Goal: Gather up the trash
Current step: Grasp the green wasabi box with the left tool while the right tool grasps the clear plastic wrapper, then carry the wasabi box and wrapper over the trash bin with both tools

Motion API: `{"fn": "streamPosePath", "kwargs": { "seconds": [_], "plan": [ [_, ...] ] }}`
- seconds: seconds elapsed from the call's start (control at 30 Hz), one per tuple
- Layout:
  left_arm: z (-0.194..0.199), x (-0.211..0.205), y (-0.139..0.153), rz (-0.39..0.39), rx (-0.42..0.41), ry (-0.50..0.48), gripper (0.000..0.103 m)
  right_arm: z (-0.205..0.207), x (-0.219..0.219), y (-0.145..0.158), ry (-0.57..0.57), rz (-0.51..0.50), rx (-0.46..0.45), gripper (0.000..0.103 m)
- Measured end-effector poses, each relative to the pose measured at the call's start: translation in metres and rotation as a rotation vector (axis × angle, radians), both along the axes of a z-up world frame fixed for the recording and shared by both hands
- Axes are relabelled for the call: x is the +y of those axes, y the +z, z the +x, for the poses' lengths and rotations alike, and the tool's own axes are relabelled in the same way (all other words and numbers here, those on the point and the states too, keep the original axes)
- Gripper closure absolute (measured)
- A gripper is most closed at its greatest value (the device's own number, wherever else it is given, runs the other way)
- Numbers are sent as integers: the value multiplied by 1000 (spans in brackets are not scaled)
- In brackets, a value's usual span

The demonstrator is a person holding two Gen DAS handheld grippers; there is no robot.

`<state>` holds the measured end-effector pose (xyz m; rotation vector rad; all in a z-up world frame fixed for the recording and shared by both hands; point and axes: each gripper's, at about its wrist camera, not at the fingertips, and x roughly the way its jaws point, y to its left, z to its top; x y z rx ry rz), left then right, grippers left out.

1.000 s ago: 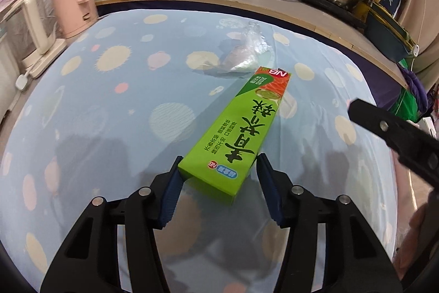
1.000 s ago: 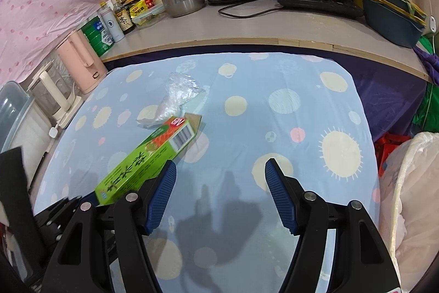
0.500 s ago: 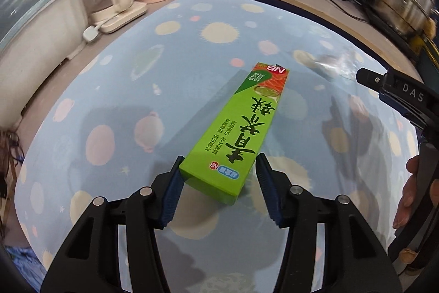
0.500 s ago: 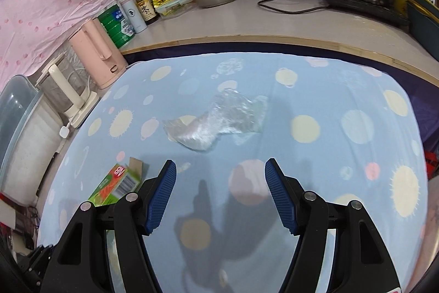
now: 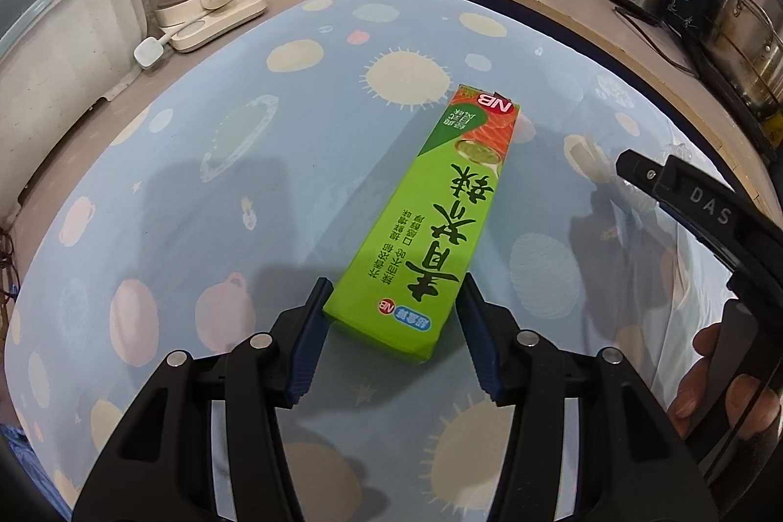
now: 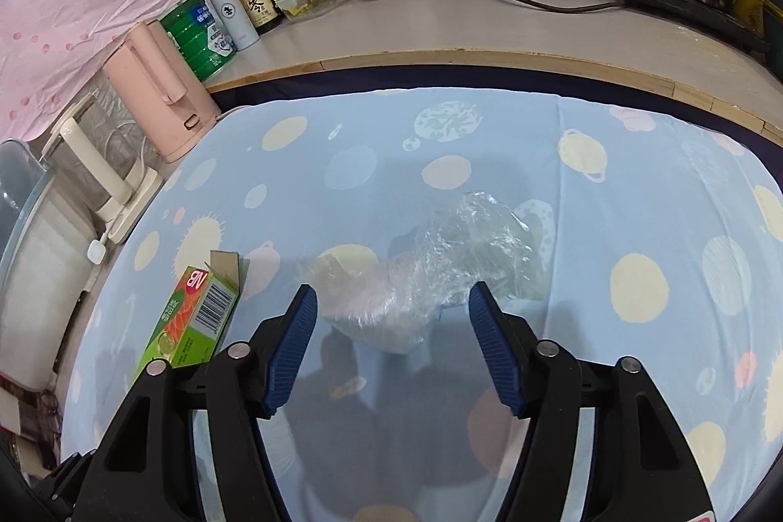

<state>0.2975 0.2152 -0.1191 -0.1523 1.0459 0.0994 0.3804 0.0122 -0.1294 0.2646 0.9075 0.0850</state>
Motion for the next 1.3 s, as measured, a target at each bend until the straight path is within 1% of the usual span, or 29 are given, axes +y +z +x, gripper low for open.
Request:
{"fn": "streamPosePath", "kwargs": {
  "seconds": [0.03,0.07,0.1,0.2,0.33,0.5,0.77,0.87,1.0,1.1,1.3],
  "plan": [
    [1,0,-1,0,2,0,54,2,1,-3,7,0,11,59],
    [2,-1,-1,2,3,-1,54,3,2,-6,15,-2,24,72],
    [2,-2,-2,4,4,-3,54,3,3,-8,18,-6,30,76],
    [-1,-3,1,-1,4,-7,54,-5,2,-9,25,-5,23,82],
    [-8,-9,8,5,-6,-21,54,-25,-4,0,21,17,13,83],
    [-25,-22,22,13,-24,-53,55,-63,-16,20,10,28,-5,83],
    [-68,-56,50,16,-51,-124,58,-137,-47,47,-26,46,-26,83],
    [-88,-72,58,18,-53,-156,59,-167,-59,54,-36,36,-35,83],
    [-116,-95,65,28,-53,-206,61,-208,-78,59,-51,33,-40,83],
    [-134,-111,67,27,-43,-243,65,-235,-92,61,-67,33,-40,83],
    [-168,-146,68,45,-37,-325,65,-280,-118,59,-107,39,-33,83]
  ]
}}
